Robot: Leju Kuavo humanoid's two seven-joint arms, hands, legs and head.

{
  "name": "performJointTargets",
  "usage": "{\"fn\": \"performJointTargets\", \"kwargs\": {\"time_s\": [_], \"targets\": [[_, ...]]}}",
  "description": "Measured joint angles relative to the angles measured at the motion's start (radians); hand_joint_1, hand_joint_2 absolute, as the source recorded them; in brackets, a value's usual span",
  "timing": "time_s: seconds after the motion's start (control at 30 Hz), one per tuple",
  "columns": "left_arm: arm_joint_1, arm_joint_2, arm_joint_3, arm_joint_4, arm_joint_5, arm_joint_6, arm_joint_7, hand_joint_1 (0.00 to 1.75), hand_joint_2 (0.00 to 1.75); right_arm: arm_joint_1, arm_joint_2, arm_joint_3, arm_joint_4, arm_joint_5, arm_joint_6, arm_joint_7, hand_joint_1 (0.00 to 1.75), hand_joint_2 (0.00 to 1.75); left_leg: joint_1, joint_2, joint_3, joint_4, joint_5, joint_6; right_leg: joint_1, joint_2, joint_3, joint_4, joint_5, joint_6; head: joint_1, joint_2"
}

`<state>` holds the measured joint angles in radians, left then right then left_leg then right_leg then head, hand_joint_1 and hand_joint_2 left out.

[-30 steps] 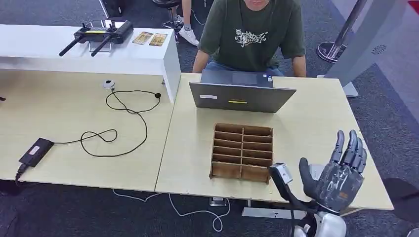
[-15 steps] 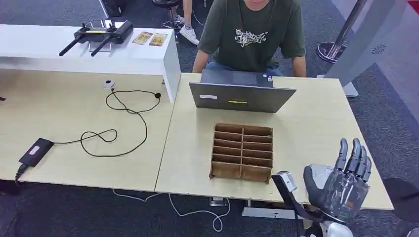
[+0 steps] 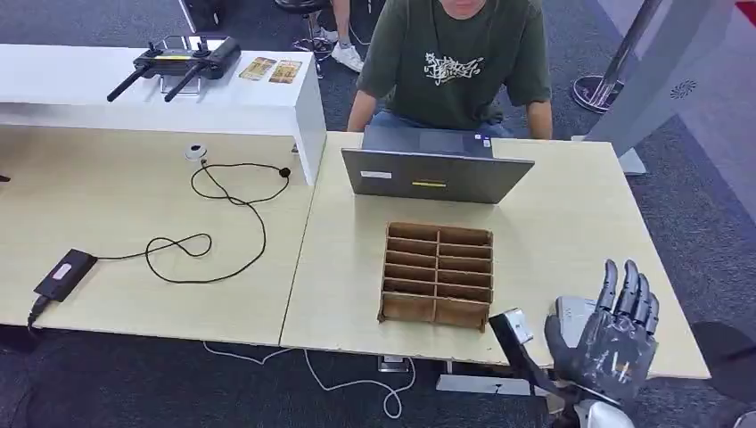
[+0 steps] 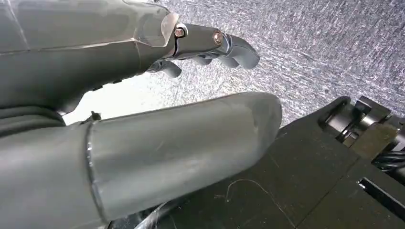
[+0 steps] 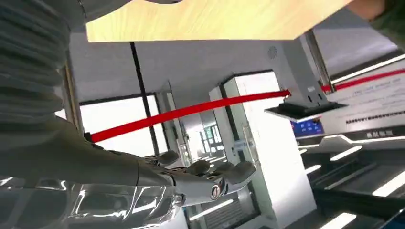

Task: Pass the card to the sensor for recognition and then transmit it.

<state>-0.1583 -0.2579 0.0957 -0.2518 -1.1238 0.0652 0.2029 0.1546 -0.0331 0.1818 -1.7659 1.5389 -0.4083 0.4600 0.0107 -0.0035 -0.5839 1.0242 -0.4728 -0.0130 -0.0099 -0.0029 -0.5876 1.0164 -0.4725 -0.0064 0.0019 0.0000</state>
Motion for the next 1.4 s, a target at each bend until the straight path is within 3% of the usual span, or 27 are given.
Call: {"fn": "performJointTargets", "kwargs": {"time_s": [0.13,0.43,0.97,1.4], "targets": [[0.000,0.000,0.002,0.000,0.006,0.000,0.002,0.00,0.00,-0.014,-0.036,0.087,0.000,0.000,0.060,0.044,0.00,1.75,0.000,0.000,0.000,0.000,0.000,0.000,0.000,0.000,0.000,0.000,0.000,0.000,0.000,0.000],[0.000,0.000,0.012,0.000,0.017,0.002,0.006,0.00,0.00,-0.033,-0.042,0.181,0.023,0.000,0.096,0.013,0.00,1.75,0.000,0.000,0.000,0.000,0.000,0.000,0.000,0.000,0.000,0.000,0.000,0.000,0.000,0.000],[-0.002,0.000,0.020,0.000,0.011,-0.012,0.012,0.00,0.00,-0.070,-0.016,0.197,0.098,0.000,0.143,-0.092,0.00,1.75,0.000,0.000,0.000,0.000,0.000,0.000,0.000,0.000,0.000,0.000,0.000,0.000,0.000,0.000],[-0.003,0.000,0.020,0.000,0.004,-0.013,0.017,0.00,0.00,-0.078,0.027,0.197,0.147,0.000,0.162,-0.136,0.00,1.75,0.000,0.000,0.000,0.000,0.000,0.000,0.000,0.000,0.000,0.000,0.000,0.000,0.000,0.000]]}}
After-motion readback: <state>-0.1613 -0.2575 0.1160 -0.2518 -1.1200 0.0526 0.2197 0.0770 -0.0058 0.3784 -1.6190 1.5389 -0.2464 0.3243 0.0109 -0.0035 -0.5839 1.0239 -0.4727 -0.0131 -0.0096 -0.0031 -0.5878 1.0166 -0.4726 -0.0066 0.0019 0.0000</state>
